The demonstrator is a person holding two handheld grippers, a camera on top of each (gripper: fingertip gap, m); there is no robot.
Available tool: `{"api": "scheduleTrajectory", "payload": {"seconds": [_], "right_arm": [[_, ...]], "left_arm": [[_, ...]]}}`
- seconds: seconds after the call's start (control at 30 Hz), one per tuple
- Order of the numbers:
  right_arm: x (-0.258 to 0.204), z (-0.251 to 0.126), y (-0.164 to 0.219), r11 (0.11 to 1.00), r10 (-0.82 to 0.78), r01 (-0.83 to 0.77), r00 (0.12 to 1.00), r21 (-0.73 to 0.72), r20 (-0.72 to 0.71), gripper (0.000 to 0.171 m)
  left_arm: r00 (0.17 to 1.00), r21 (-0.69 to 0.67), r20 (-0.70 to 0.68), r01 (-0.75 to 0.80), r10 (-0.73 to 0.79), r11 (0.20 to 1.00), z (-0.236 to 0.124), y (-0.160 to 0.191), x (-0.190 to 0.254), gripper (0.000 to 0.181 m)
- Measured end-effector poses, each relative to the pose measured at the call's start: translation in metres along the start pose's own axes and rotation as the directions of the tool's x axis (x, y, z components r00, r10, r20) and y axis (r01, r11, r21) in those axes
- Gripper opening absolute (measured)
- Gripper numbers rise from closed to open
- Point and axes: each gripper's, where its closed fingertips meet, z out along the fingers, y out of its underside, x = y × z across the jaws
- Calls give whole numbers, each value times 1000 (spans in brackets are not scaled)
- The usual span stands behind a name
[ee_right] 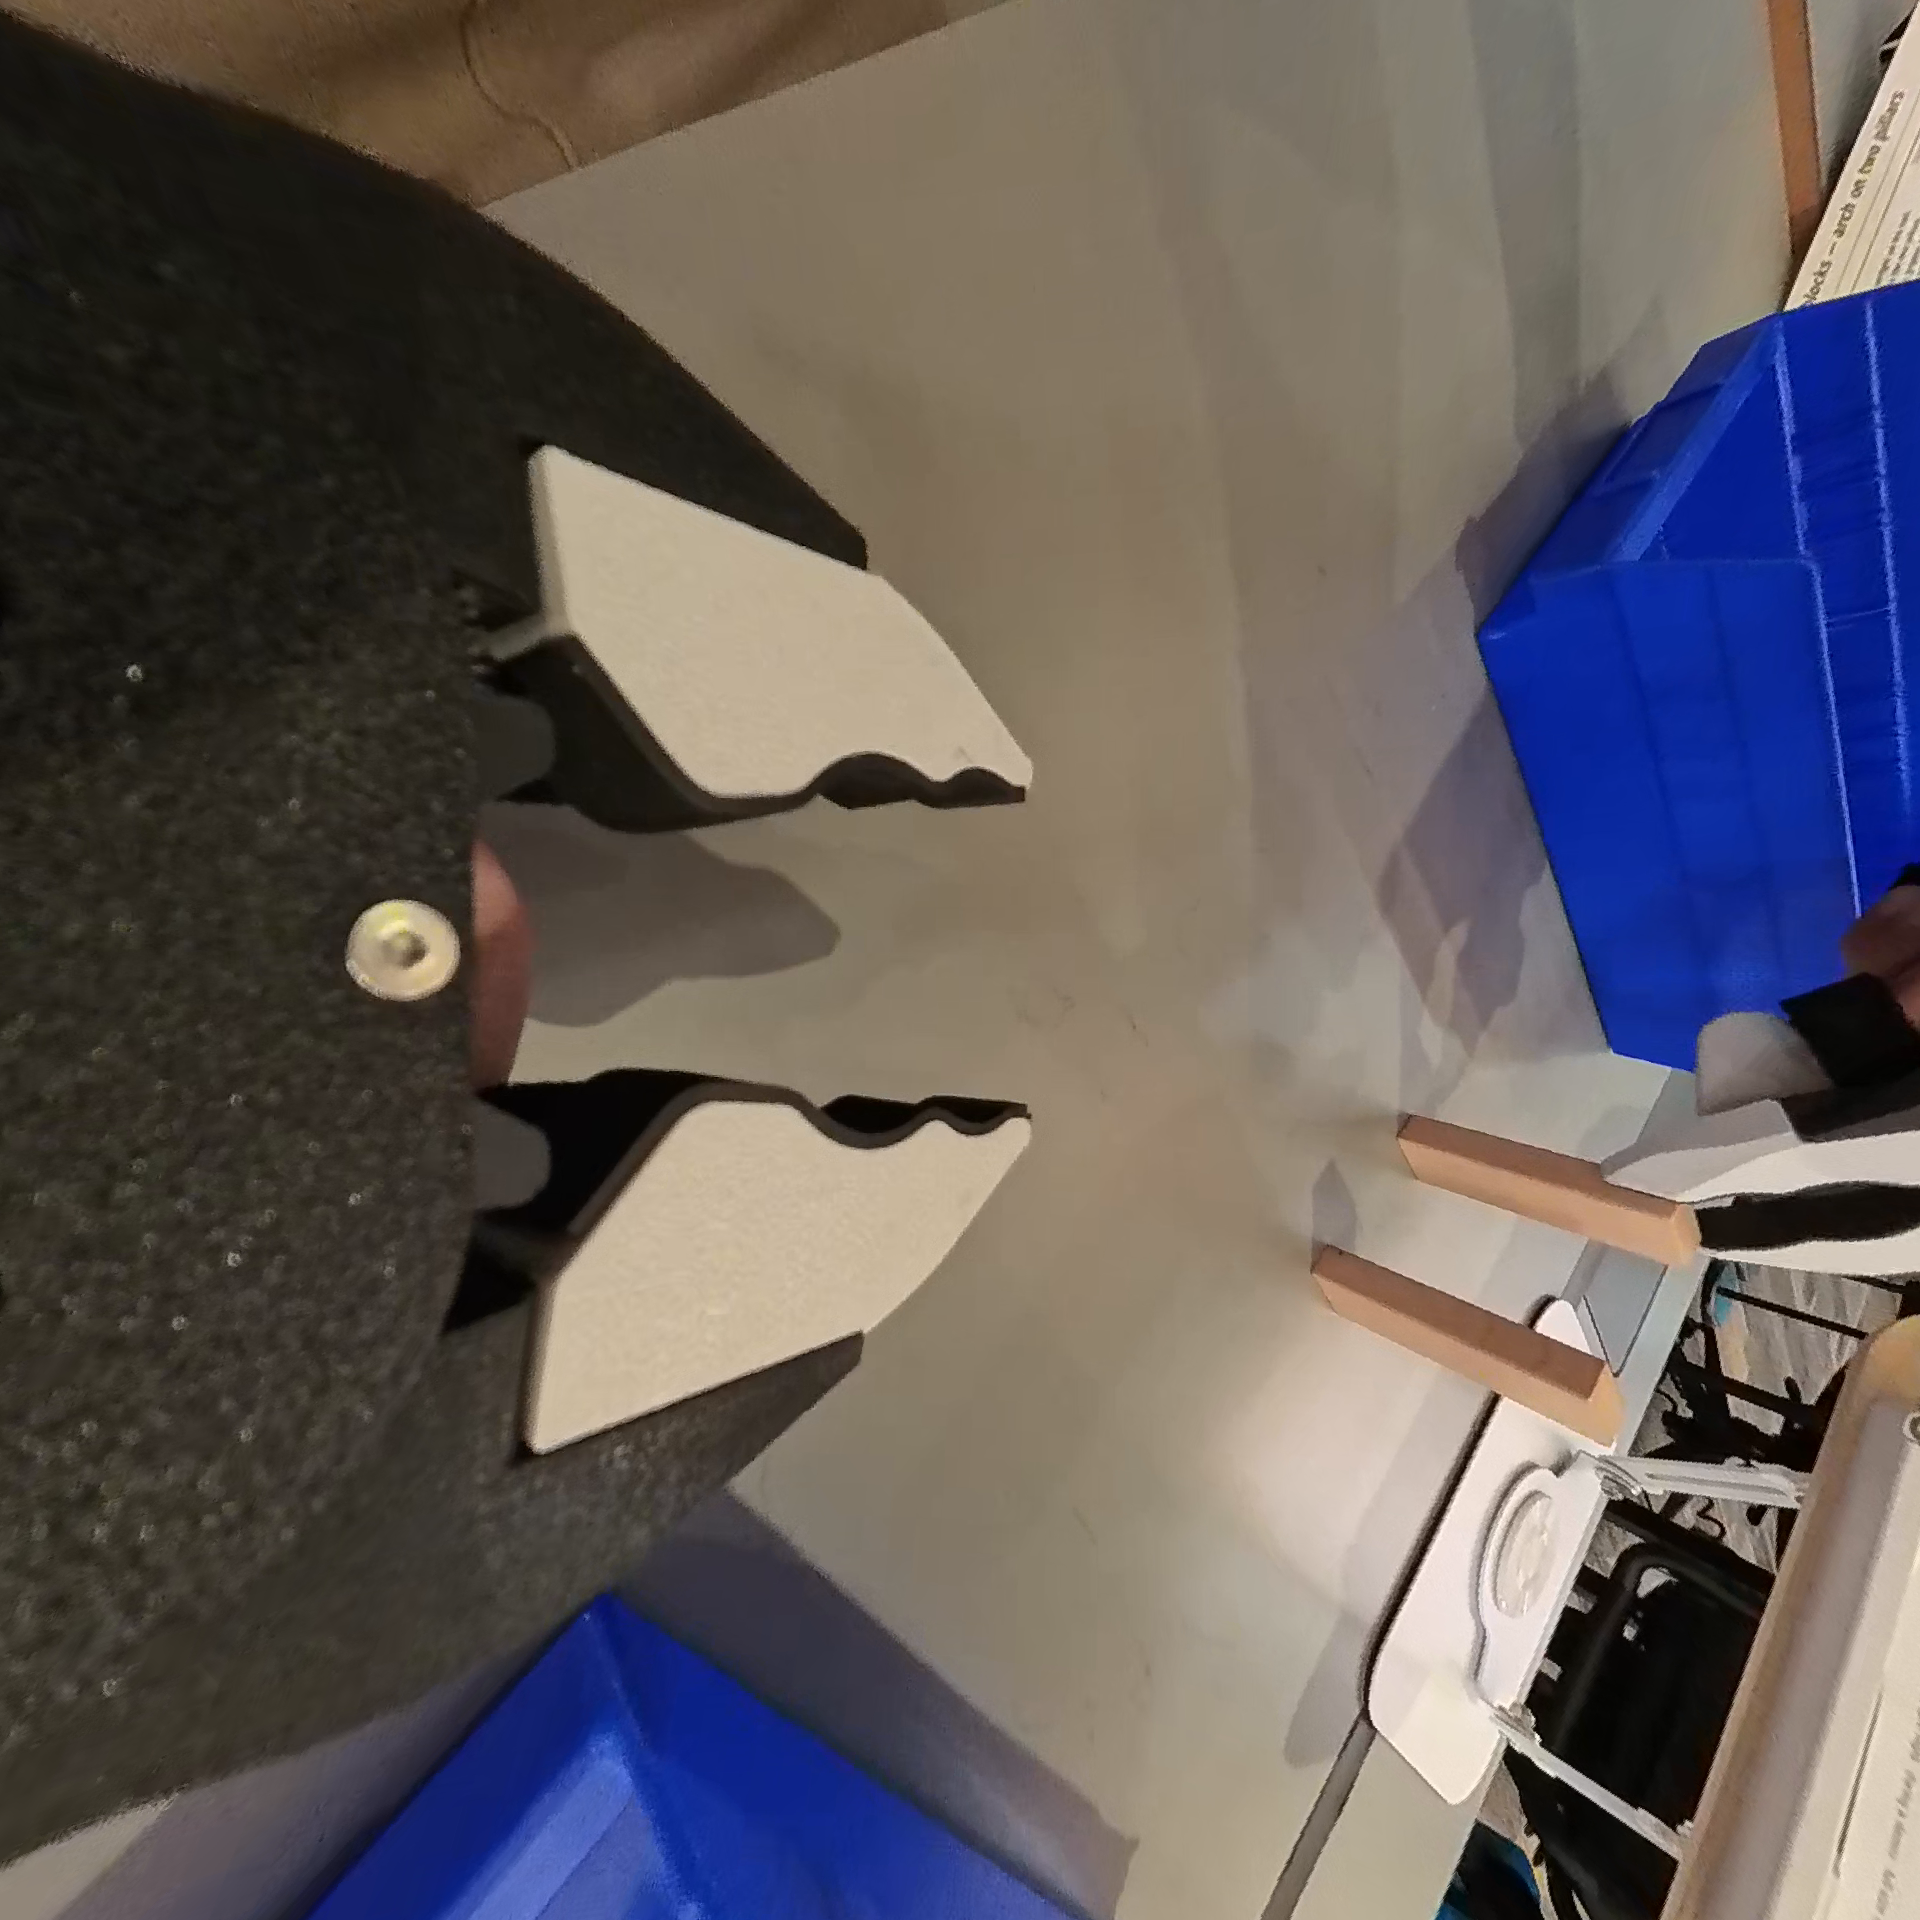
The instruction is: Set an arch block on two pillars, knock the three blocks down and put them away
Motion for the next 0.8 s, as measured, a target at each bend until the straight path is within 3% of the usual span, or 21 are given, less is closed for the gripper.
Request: {"api": "scheduleTrajectory", "payload": {"seconds": [0.23,0.37,0.47,0.63,0.8], "right_arm": [[1,-2,1,1000,-1,1,1000,-1,-3,53],[0,-4,-2,1000,-5,5,1000,9,-2,53],[-2,-5,-5,1000,-4,4,1000,19,0,53],[0,-8,-4,1000,-10,11,1000,19,-24,53],[6,-10,0,1000,-16,16,999,3,-51,53]], "left_arm": [[1000,-12,17,-4,4,1000,-3,2,2,52],[997,74,21,67,-68,995,-35,-1,8,54],[987,220,35,144,-156,965,-75,-7,32,55],[912,491,139,275,-385,827,-116,-2,109,50],[728,586,113,501,-676,637,-91,36,186,49]]}}
